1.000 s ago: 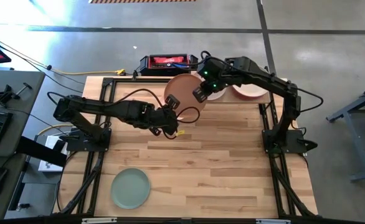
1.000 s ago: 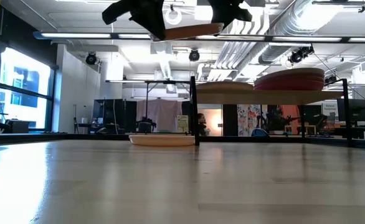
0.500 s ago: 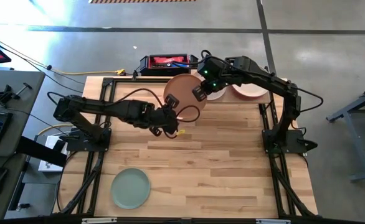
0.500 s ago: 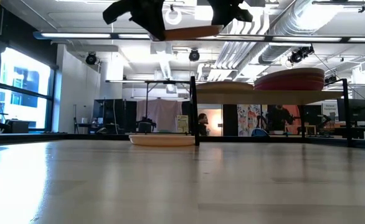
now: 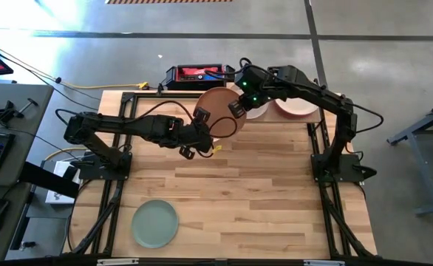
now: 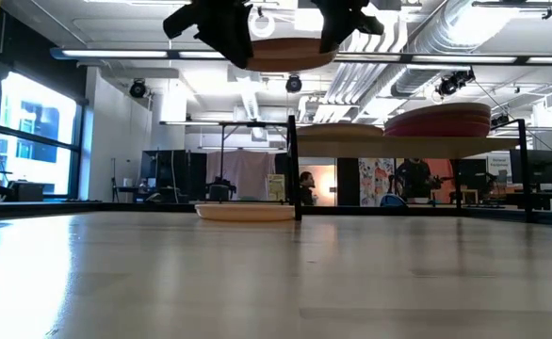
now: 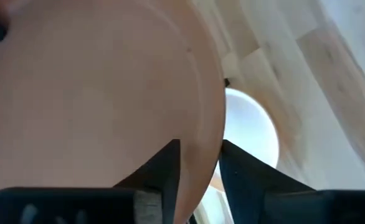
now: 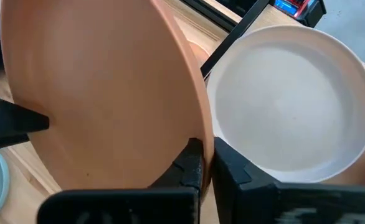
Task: Place and stack plates onto a shelf
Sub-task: Stack the brown plate on top of the white plate
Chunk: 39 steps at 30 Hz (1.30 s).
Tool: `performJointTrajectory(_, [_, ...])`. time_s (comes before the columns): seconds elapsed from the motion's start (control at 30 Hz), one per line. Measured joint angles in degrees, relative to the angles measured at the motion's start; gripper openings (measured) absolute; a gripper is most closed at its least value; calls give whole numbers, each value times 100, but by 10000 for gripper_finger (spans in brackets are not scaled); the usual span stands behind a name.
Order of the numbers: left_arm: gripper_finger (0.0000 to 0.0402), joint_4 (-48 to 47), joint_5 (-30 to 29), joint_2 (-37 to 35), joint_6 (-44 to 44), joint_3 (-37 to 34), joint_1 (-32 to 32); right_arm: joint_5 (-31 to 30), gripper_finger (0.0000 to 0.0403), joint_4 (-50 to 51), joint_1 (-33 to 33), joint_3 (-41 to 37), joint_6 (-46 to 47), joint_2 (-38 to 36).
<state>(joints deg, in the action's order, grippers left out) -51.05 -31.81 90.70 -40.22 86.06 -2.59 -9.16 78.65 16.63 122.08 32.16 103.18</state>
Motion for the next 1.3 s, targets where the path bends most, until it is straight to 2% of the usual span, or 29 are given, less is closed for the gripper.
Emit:
performJointTrajectory(0.3, [128, 171, -890, 0, 387, 0, 2, -41, 0, 251, 284, 0, -46, 0])
performJointTrajectory(0.53, [129, 175, -928, 0, 433, 0, 2, -27, 1, 359, 553, 0, -369, 2])
performJointTrajectory(0.73, [129, 166, -1162, 0, 682, 0, 2, 144, 1, 385, 1034, 0, -882, 2])
performJointTrajectory(0.87, [129, 160, -1387, 0, 861, 0, 61, 394, 1, 376, 1497, 0, -1274, 2])
performJointTrajectory(1.07, [129, 112, -1423, 0, 1381, 0, 350, 826, 0, 339, 2227, 0, -1789, 2])
performJointTrajectory(1.3, [129, 72, -1421, 0, 1727, 0, 659, 1604, 0, 339, 3120, 0, -2242, 26])
